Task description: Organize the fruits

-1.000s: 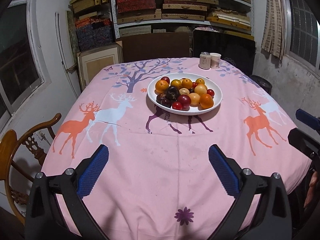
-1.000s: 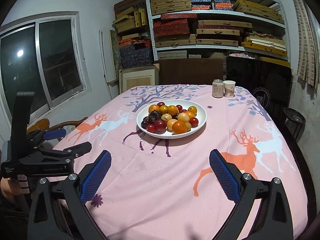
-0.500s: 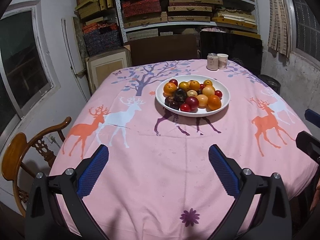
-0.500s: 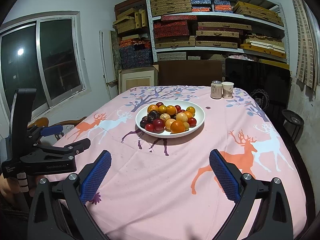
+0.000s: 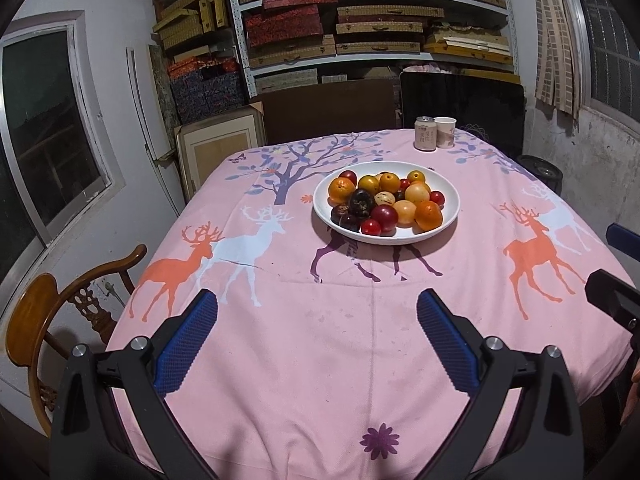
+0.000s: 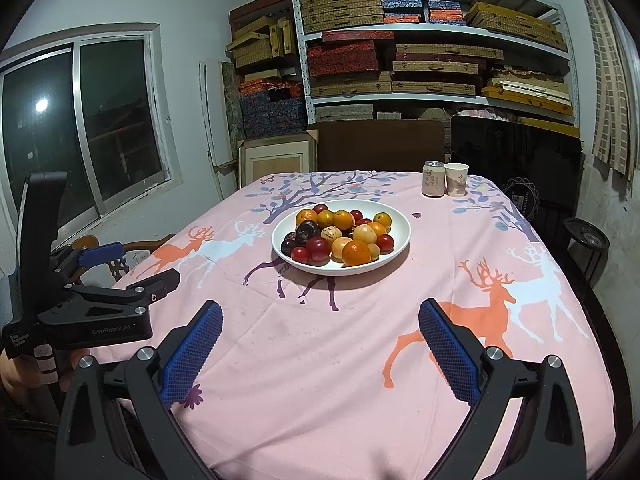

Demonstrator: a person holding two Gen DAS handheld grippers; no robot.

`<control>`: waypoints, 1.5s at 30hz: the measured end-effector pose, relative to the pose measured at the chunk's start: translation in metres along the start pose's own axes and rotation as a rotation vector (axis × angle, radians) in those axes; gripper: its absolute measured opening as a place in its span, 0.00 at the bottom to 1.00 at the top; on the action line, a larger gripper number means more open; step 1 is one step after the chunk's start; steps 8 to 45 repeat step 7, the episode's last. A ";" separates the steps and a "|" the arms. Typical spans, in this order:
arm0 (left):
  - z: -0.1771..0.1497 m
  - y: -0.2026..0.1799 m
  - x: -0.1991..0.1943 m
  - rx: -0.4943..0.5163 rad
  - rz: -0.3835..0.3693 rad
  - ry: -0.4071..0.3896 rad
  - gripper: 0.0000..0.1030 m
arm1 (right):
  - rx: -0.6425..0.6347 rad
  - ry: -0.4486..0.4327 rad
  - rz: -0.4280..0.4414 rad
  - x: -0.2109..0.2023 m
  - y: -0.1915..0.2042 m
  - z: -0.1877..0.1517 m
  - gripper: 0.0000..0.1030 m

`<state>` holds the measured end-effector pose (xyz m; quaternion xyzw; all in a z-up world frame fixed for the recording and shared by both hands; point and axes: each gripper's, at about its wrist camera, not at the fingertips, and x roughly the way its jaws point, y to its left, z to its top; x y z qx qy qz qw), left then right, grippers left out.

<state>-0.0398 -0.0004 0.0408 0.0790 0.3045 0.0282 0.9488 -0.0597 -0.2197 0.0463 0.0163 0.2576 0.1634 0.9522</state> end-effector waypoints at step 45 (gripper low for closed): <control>0.000 0.002 0.003 -0.015 -0.022 0.019 0.95 | 0.005 -0.001 -0.009 0.002 0.001 0.000 0.96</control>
